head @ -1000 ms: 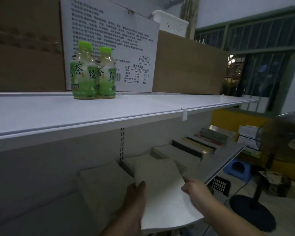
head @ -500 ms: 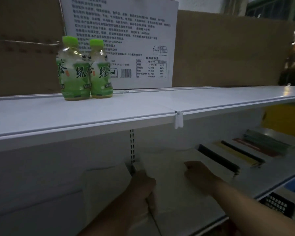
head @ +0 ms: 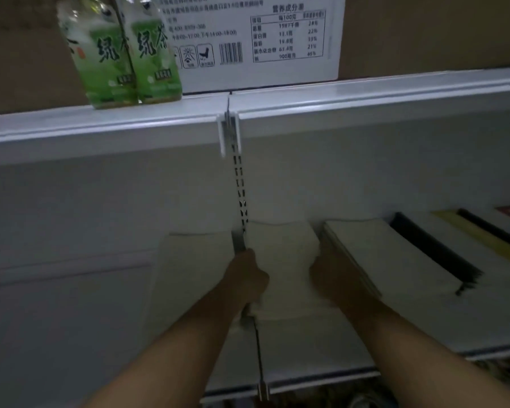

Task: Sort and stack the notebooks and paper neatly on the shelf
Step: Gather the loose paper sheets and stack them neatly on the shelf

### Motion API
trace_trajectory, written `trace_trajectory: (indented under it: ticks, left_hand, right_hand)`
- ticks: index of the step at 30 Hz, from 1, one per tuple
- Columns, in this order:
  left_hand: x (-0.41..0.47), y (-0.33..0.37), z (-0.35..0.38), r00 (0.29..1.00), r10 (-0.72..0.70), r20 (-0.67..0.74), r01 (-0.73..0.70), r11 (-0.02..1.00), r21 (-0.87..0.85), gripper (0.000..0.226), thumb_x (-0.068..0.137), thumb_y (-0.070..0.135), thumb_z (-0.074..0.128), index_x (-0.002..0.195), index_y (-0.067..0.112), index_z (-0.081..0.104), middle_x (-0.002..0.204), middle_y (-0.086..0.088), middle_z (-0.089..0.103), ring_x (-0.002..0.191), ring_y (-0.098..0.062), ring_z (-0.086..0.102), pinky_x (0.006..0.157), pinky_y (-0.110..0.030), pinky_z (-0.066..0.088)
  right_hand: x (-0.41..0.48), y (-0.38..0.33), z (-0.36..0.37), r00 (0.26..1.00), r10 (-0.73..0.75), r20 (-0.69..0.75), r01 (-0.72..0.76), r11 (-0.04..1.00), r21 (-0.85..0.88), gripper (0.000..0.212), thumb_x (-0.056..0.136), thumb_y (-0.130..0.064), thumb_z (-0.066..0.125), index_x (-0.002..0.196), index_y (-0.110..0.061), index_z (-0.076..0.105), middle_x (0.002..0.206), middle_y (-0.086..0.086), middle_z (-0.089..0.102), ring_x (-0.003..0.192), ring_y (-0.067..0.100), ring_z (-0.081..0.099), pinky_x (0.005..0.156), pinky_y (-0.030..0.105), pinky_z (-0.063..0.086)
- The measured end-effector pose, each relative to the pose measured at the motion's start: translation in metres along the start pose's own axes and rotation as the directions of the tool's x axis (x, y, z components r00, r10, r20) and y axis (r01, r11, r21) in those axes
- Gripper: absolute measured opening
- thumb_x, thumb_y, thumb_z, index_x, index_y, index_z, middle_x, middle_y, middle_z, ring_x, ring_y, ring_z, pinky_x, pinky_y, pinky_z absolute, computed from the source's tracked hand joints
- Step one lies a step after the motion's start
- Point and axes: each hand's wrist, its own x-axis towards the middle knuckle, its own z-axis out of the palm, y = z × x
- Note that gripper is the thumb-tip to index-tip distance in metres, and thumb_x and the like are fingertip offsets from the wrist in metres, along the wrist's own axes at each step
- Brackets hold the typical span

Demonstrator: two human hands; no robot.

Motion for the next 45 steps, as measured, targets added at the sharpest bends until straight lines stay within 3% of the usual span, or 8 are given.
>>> trace_trajectory:
  ticks: [5, 10, 14, 19, 23, 28, 32, 45]
  left_hand:
    - [0.0, 0.003, 0.004, 0.998, -0.014, -0.065, 0.012, 0.999, -0.032, 0.013, 0.088, 0.007, 0.054, 0.081, 0.016, 0.048, 0.091, -0.002, 0.05, 0.086, -0.019, 0.049, 0.067, -0.019, 0.042]
    - [-0.007, 0.013, -0.002, 0.998, -0.053, -0.039, 0.051, 0.997, -0.057, 0.009, 0.09, 0.004, 0.05, 0.088, 0.011, 0.055, 0.12, -0.017, 0.056, 0.095, -0.025, 0.055, 0.079, -0.025, 0.044]
    - [-0.023, 0.02, -0.027, 0.99, 0.108, 0.095, -0.109, 0.994, 0.008, 0.056, 0.095, 0.017, 0.053, 0.145, 0.003, 0.03, 0.148, -0.015, 0.035, 0.132, -0.029, 0.042, 0.101, -0.028, 0.042]
    - [-0.061, -0.046, -0.099, 0.977, 0.19, 0.095, -0.212, 0.907, 0.364, 0.054, 0.1, 0.042, 0.034, 0.148, 0.019, 0.028, 0.156, 0.0, 0.024, 0.143, -0.019, 0.023, 0.114, -0.027, 0.019]
    - [-0.104, -0.127, -0.199, 0.983, 0.137, -0.121, -0.052, 0.844, 0.533, 0.052, 0.101, 0.045, 0.028, 0.148, 0.024, 0.028, 0.157, -0.001, 0.025, 0.143, -0.02, 0.024, 0.114, -0.028, 0.021]
    - [-0.165, -0.222, -0.298, 0.967, 0.007, -0.255, 0.154, 0.781, 0.605, 0.06, 0.1, 0.048, 0.025, 0.152, 0.019, 0.016, 0.16, -0.005, 0.007, 0.147, -0.024, 0.005, 0.119, -0.038, 0.012]
    - [-0.22, -0.279, -0.323, 0.96, -0.082, -0.269, 0.21, 0.846, 0.49, 0.063, 0.099, 0.048, 0.03, 0.152, 0.017, 0.015, 0.16, -0.009, 0.005, 0.147, -0.026, 0.003, 0.119, -0.038, 0.01]
    - [-0.293, -0.434, -0.38, 0.961, -0.127, -0.246, 0.268, 0.653, 0.708, 0.055, 0.101, 0.045, 0.025, 0.15, 0.02, 0.02, 0.16, -0.003, 0.01, 0.147, -0.021, 0.0, 0.119, -0.041, 0.007]
  right_hand:
    - [-0.008, 0.012, 0.014, 0.915, -0.258, -0.31, 0.257, 0.965, -0.044, 0.051, 0.087, -0.016, 0.048, 0.136, -0.004, 0.044, 0.138, 0.018, 0.047, 0.124, 0.035, 0.048, 0.103, 0.036, 0.038]
    - [-0.021, 0.006, 0.012, 0.828, -0.519, -0.211, 0.469, 0.848, -0.248, 0.044, 0.08, -0.034, 0.034, 0.079, -0.009, 0.071, 0.08, 0.009, 0.068, 0.075, 0.029, 0.064, 0.067, 0.032, 0.052]
    - [-0.026, -0.001, 0.01, 0.879, -0.458, -0.132, 0.402, 0.861, -0.31, 0.064, 0.076, -0.046, 0.018, 0.083, -0.008, 0.069, 0.084, 0.011, 0.067, 0.079, 0.029, 0.063, 0.069, 0.034, 0.048]
    - [-0.036, -0.021, 0.004, 0.939, -0.341, 0.042, 0.306, 0.775, -0.553, 0.028, 0.096, -0.023, 0.037, 0.11, -0.012, 0.058, 0.118, 0.007, 0.058, 0.11, 0.024, 0.056, 0.091, 0.031, 0.04]
    - [-0.065, -0.079, 0.006, 0.943, -0.328, 0.049, 0.276, 0.694, -0.665, 0.042, 0.1, -0.034, 0.029, 0.138, -0.018, 0.041, 0.143, 0.004, 0.043, 0.133, 0.022, 0.038, 0.11, 0.033, 0.029]
    - [-0.149, -0.218, 0.08, 0.789, -0.552, 0.271, 0.608, 0.635, -0.476, 0.055, 0.1, -0.042, 0.028, 0.15, -0.023, 0.018, 0.16, 0.004, 0.001, 0.146, 0.021, 0.008, 0.117, 0.032, 0.012]
    - [-0.216, -0.306, 0.158, 0.608, -0.65, 0.455, 0.792, 0.535, -0.294, 0.058, 0.097, -0.044, 0.037, 0.15, -0.025, 0.02, 0.16, 0.001, 0.002, 0.146, 0.021, 0.011, 0.118, 0.034, 0.018]
    - [-0.281, -0.424, 0.29, 0.399, -0.659, 0.638, 0.912, 0.356, -0.203, 0.057, 0.098, -0.032, 0.038, 0.15, -0.019, 0.018, 0.159, 0.009, -0.001, 0.146, 0.027, 0.008, 0.117, 0.038, 0.02]
